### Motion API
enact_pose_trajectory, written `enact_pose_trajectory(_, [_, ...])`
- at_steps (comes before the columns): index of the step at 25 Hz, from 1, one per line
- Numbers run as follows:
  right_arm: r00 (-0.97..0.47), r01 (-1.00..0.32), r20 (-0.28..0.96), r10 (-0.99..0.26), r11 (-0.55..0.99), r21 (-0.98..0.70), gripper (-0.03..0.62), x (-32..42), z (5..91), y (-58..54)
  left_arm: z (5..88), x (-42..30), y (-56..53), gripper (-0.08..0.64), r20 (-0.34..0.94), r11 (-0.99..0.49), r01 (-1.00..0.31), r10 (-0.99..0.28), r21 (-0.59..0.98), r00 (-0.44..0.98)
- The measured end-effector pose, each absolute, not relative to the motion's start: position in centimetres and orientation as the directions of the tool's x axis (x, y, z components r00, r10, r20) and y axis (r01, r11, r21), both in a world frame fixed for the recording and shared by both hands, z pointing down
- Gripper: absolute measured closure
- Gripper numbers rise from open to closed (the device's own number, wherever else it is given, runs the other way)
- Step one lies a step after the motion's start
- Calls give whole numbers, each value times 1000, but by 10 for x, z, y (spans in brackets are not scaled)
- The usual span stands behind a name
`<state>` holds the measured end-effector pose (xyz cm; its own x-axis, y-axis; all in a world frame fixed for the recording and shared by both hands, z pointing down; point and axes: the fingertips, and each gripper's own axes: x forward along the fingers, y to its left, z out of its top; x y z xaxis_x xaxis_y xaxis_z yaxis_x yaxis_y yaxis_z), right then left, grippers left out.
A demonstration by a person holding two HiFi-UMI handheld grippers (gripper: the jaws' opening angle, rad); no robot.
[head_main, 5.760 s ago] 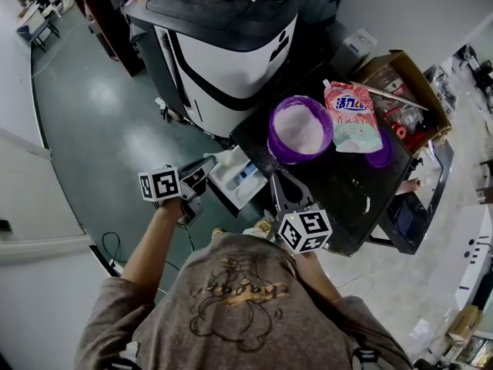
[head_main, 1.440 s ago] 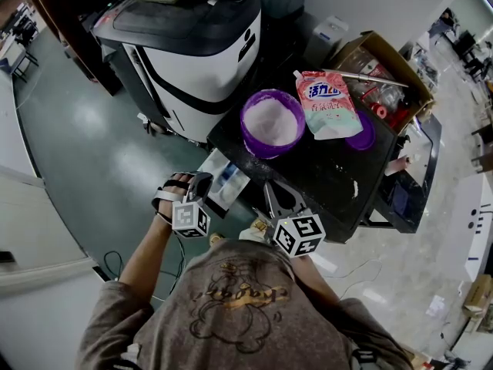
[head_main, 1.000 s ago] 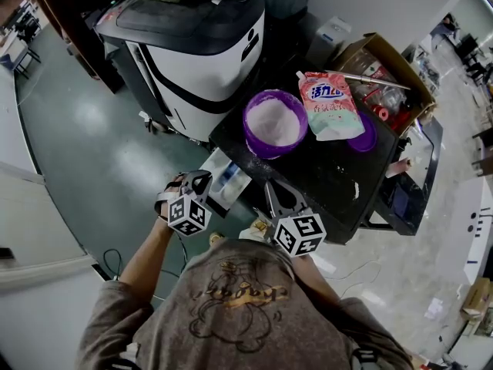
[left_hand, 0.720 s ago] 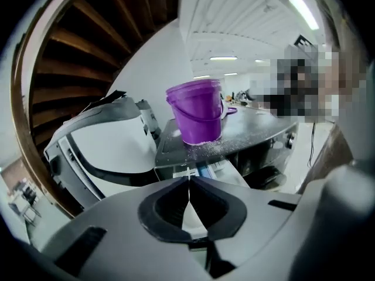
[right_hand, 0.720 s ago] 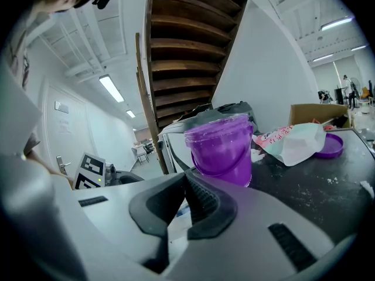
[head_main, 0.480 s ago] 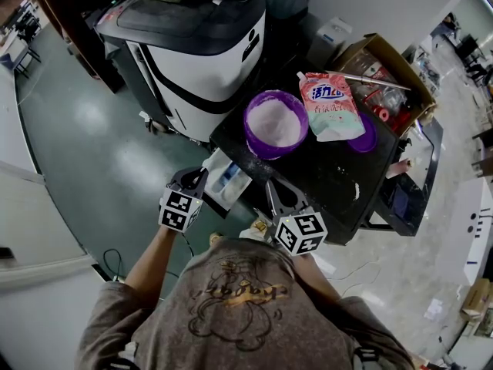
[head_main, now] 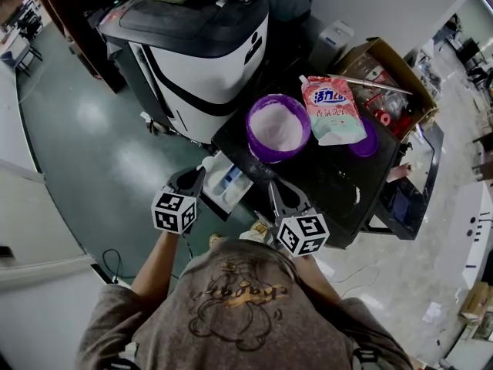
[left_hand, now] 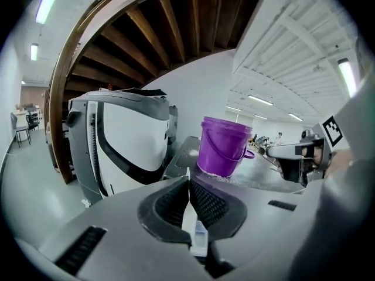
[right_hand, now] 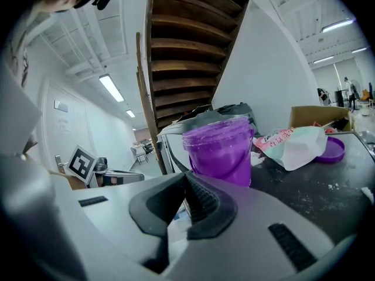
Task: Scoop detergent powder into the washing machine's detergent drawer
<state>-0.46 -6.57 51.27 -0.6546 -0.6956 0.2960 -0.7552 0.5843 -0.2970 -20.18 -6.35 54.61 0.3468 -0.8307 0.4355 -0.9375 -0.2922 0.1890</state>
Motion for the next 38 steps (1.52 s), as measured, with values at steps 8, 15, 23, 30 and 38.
enact_pose_trajectory(8, [-635,-772,303,-711,565,-291,589,3,514,-71,536,-203,-63,537,417,-271,-940,-845,207,335])
enact_pose_trajectory(15, [-621,-783,306,-721,557,-275,591,10,514,-74,514,-195,-60,537,374,-291,-940,-863,179,339])
enact_pose_trajectory(23, [-601,-799,297,-742,544,-257,591,18,508,-77,490,-187,-59,537,328,-317,-936,-877,151,350])
enact_pose_trajectory(30, [-595,-804,282,-753,546,-236,591,20,501,-78,470,-187,-59,537,285,-322,-934,-890,157,355])
enact_pose_trajectory(38, [-580,-814,270,-768,535,-227,591,22,496,-77,463,-182,-60,537,268,-337,-930,-891,149,366])
